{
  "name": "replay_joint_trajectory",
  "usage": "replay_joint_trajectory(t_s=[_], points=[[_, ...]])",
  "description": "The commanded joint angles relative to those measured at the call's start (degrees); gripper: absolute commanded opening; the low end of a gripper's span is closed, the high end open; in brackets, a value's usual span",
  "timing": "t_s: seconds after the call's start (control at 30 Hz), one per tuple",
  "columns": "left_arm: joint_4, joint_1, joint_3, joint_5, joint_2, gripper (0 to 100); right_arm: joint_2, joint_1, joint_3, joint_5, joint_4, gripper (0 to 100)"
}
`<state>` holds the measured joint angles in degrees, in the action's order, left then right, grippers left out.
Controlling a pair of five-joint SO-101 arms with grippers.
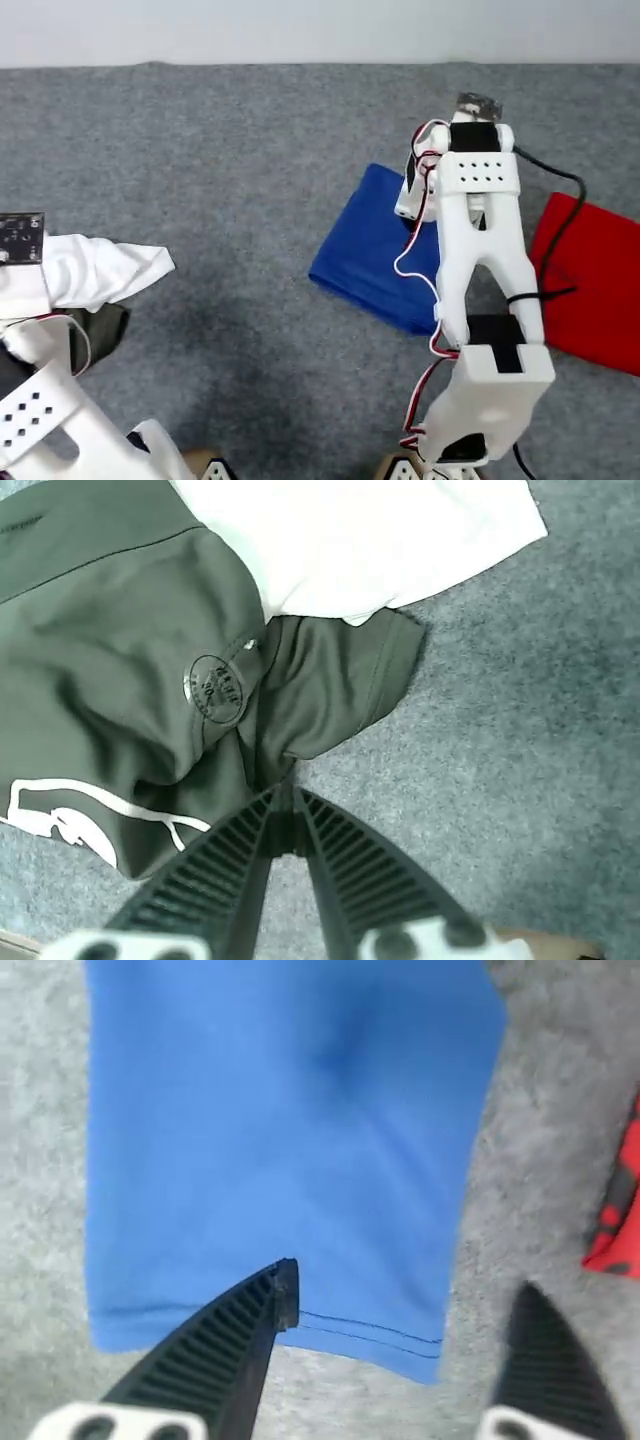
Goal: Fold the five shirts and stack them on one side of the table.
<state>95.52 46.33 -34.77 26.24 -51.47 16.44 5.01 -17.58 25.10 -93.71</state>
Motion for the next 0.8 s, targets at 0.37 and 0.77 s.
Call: replay_joint_trajectory(t_s=[0.37,0.77], points=[[-1.3,-0.3,0.2,0.8,-0.3,1,12.8,2.5,-1.6,7.3,12.5,38.4],[-1.6,-0.1,0.2,0.8,-0.3,1,24.9,2.2,-1.6,7.4,15.8,36.8]])
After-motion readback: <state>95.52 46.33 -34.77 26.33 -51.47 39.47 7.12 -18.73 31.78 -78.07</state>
